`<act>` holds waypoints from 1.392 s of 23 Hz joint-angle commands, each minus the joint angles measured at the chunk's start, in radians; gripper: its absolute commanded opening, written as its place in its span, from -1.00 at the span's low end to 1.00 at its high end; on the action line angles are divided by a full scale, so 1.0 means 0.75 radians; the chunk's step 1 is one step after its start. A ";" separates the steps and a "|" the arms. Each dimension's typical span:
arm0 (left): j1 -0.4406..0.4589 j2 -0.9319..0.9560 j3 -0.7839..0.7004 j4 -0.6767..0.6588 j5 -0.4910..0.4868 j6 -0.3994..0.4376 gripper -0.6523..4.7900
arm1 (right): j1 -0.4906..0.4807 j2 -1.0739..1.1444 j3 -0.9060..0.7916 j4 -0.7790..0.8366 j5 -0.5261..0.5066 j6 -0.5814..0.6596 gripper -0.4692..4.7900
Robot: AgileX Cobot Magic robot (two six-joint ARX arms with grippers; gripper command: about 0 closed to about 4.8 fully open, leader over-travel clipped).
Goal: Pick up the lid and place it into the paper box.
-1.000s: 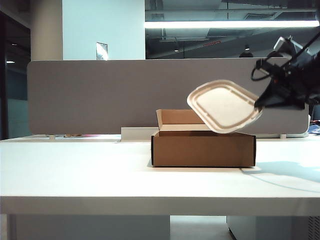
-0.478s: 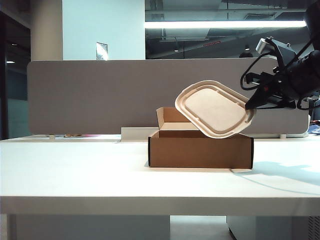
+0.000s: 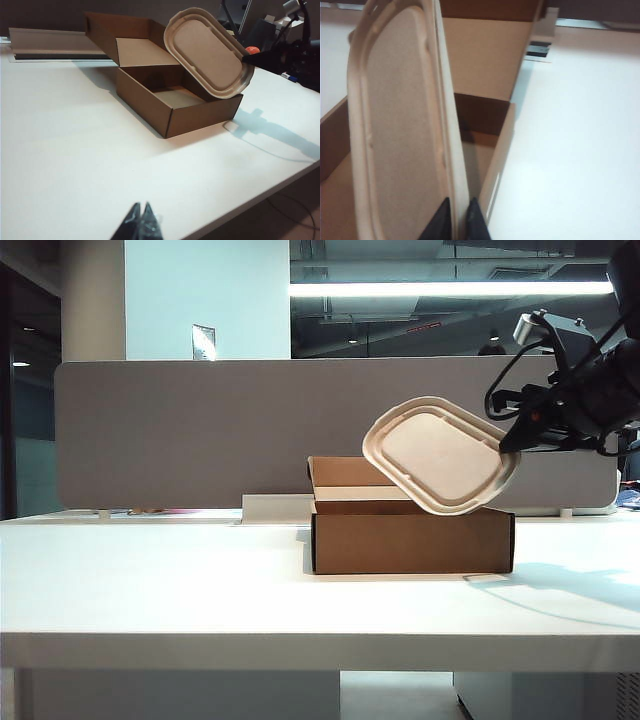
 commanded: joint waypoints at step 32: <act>0.003 0.002 0.005 0.016 -0.031 0.001 -0.78 | 0.026 0.114 0.001 0.007 -0.134 0.011 -0.84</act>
